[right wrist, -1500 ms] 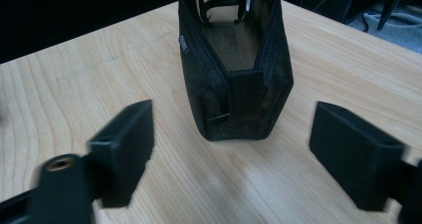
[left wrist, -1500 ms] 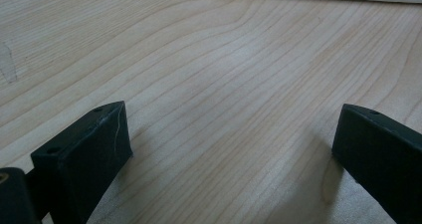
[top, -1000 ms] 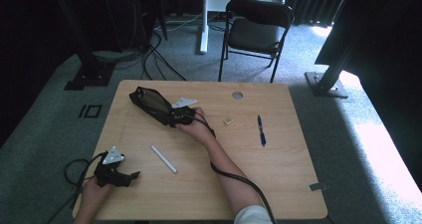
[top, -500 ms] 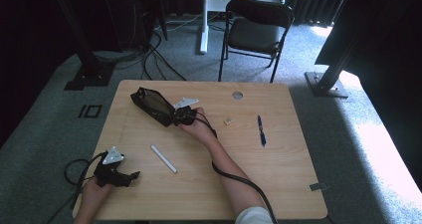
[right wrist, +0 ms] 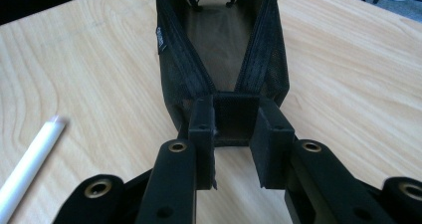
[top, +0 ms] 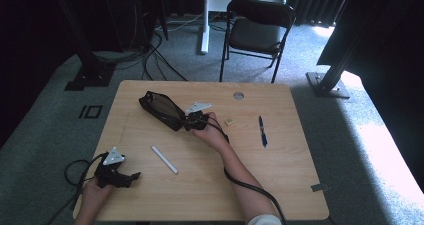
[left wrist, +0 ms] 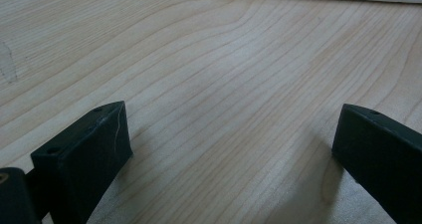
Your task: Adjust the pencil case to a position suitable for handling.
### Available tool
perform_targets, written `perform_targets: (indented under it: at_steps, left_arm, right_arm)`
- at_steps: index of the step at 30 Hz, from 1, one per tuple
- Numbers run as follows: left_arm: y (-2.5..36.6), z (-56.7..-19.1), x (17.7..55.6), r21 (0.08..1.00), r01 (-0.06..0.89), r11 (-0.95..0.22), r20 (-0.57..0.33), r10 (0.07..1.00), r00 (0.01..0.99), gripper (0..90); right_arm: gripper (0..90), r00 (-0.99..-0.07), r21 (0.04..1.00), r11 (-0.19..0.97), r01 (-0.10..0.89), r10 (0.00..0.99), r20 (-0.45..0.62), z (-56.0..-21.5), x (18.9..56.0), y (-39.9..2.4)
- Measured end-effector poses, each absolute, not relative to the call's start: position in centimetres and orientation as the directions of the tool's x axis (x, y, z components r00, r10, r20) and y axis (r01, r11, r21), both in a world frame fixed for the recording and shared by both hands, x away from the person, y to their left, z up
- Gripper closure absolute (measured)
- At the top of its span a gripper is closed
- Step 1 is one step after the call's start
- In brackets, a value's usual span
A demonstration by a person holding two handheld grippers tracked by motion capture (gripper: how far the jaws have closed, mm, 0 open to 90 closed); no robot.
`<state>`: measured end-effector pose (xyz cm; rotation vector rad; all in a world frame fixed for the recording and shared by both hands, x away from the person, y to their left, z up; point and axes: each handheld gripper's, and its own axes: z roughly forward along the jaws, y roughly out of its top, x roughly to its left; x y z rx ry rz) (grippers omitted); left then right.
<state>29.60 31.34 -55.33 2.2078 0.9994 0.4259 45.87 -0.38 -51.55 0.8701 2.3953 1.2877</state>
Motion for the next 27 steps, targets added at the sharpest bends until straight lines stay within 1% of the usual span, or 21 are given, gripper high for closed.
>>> perform_targets:
  at_steps: [12,13,15,20,27]
  left_arm:
    - [31.3,-55.3,29.6,0.690,0.539,-0.484,0.020,0.757,0.654,2.1]
    - [31.3,-55.3,29.6,0.690,0.539,-0.484,0.020,0.757,0.654,2.1]
    - [31.3,-55.3,29.6,0.690,0.539,-0.484,0.020,0.757,0.654,2.1]
    - [31.3,-55.3,29.6,0.690,0.539,-0.484,0.020,0.757,0.653,2.2]
    - [31.3,-55.3,29.6,0.690,0.539,-0.483,0.020,0.757,0.653,2.1]
  right_arm:
    - [73.2,-0.756,0.827,0.396,0.399,0.652,0.053,-51.6,44.2,-3.6]
    - [73.2,-0.753,0.828,0.398,0.394,0.657,0.042,-51.6,43.6,-4.5]
    - [73.2,-0.751,0.828,0.397,0.396,0.659,0.044,-51.6,43.5,-4.7]
    - [73.2,-0.739,0.835,0.376,0.402,0.671,0.054,-51.8,42.1,-6.5]
    - [73.2,-0.729,0.835,0.376,0.403,0.684,0.044,-51.9,40.4,-8.8]
